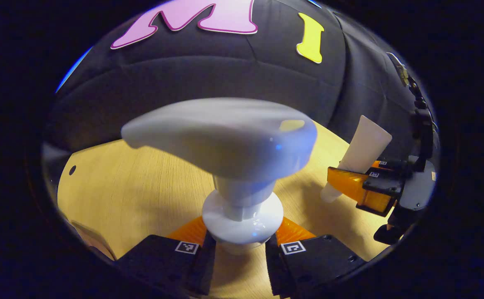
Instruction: First open the suitcase, pack the skin care products into it, and then close the suitcase.
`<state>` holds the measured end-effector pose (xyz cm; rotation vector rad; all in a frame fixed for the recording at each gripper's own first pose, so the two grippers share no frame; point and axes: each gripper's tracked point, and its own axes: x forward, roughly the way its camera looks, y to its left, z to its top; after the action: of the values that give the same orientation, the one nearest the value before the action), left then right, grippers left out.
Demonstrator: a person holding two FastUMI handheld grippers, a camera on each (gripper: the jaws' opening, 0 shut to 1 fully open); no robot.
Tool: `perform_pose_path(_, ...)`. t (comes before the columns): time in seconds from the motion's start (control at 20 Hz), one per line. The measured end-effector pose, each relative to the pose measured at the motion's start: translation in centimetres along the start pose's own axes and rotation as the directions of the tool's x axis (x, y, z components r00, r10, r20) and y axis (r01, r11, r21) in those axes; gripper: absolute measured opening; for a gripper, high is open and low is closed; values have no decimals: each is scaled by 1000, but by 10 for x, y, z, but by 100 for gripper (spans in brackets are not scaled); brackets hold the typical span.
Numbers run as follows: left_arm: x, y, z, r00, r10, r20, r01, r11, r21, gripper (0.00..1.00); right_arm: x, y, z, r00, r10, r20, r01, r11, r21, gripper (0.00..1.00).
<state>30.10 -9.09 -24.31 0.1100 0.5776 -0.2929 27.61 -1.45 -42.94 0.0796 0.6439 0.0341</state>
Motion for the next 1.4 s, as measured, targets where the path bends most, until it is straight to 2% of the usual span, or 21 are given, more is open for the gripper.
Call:
perform_pose_path(0.15,-34,3,-2,999,-28,-22,26,996,-80,56,-16,8,-2,999,30,-26,-30,1000,-1,34)
perform_pose_path(0.2,-50,5,1,999,-32,-3,32,995,-90,55,-27,11,3,999,41,-15,-41,999,-20,38)
perform_pose_path(0.3,-93,14,1,999,-38,-1,38,997,-66,56,-55,21,17,997,76,23,-75,996,-51,34)
perform_pose_path(0.35,-117,20,2,999,-49,-5,49,998,-40,56,-71,27,26,994,100,49,-96,993,-68,38)
perform_pose_path(0.45,-165,37,1,997,-66,-32,66,998,22,55,-109,35,41,987,132,91,-123,988,-95,38)
perform_pose_path(0.55,-207,67,2,997,-29,-72,34,997,68,55,-148,45,53,977,169,132,-158,984,-85,34)
perform_pose_path(0.6,-228,85,4,996,9,-89,-2,997,77,56,-167,51,58,972,181,151,-171,982,-74,38)
perform_pose_path(0.8,-301,150,-9,972,88,-217,-76,995,65,56,-232,73,78,956,194,221,-185,981,-62,38)
perform_pose_path(0.9,-321,180,-30,943,111,-313,-100,994,51,56,-254,84,86,947,198,254,-187,980,-66,38)
perform_pose_path(1.05,-335,214,-70,880,113,-461,-123,992,10,56,-279,101,93,934,208,290,-199,978,-59,37)
perform_pose_path(1.2,-336,236,-123,793,74,-605,-129,990,-49,56,-300,115,96,926,218,310,-210,976,-60,37)
perform_pose_path(1.3,-327,247,-158,720,56,-692,-161,983,-89,56,-311,125,92,923,230,310,-217,973,-76,38)
perform_pose_path(1.4,-312,255,-184,678,23,-735,-181,974,-136,56,-322,131,88,923,234,305,-216,972,-89,38)
